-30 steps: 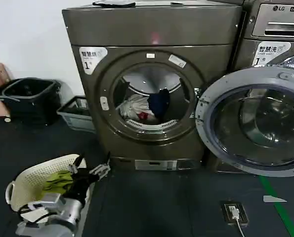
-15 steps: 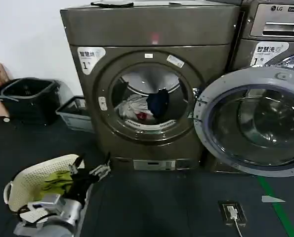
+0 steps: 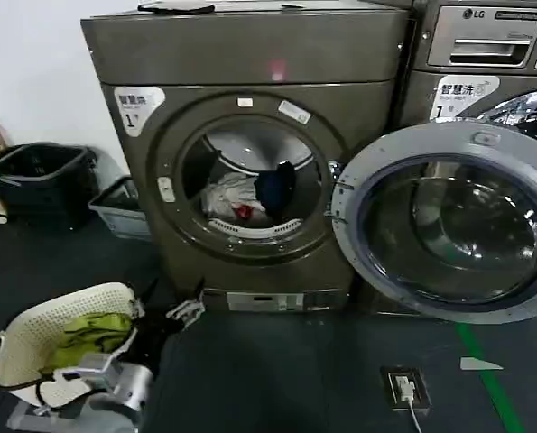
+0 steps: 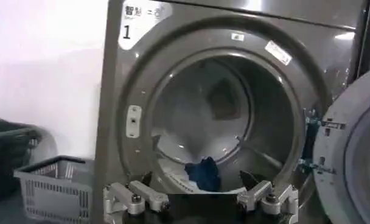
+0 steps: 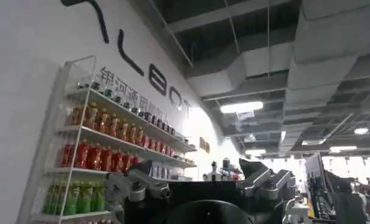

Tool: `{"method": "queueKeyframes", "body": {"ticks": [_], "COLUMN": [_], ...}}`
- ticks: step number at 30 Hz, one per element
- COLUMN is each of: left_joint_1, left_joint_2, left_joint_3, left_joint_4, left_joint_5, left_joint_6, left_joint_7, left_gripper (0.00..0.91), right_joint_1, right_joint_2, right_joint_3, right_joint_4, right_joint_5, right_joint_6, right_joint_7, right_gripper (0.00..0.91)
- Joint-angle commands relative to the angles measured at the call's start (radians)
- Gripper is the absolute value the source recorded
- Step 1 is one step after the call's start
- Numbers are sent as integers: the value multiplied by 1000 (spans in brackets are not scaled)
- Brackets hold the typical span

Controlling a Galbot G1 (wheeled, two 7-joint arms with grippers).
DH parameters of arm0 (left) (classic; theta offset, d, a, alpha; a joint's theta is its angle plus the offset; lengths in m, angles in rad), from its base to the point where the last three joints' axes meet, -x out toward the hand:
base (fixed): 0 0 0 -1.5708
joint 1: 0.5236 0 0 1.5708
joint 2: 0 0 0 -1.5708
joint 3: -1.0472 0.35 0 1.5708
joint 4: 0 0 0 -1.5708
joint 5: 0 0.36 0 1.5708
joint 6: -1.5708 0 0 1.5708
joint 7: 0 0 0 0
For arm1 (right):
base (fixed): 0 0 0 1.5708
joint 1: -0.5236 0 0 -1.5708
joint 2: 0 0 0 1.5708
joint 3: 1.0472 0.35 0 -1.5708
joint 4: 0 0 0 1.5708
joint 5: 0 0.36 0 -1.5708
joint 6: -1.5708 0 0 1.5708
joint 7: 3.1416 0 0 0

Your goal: Grasp the clothes from the dryer.

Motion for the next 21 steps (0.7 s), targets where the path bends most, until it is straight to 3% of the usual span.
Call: {"method": "queueKeyframes", "body": {"ticks": [1, 21], "left_joint_1": [-2, 0], "left_joint_2": [-3, -3], "left_joint_3": [-2, -3], "left_joint_4": [2, -8], "left_joint_5": [0, 0], "left_joint_6": [1, -1], "left_joint_7": [1, 5], "left_gripper": [907, 907], "right_joint_1": [0, -1], "right_joint_2": [0, 2], "right_joint_3": [0, 7], "right_joint_4": [-1, 7], "right_joint_5": [0, 23], "right_joint_6": [1, 51], "right_joint_7": [-1, -32], "right_gripper": [907, 907]}}
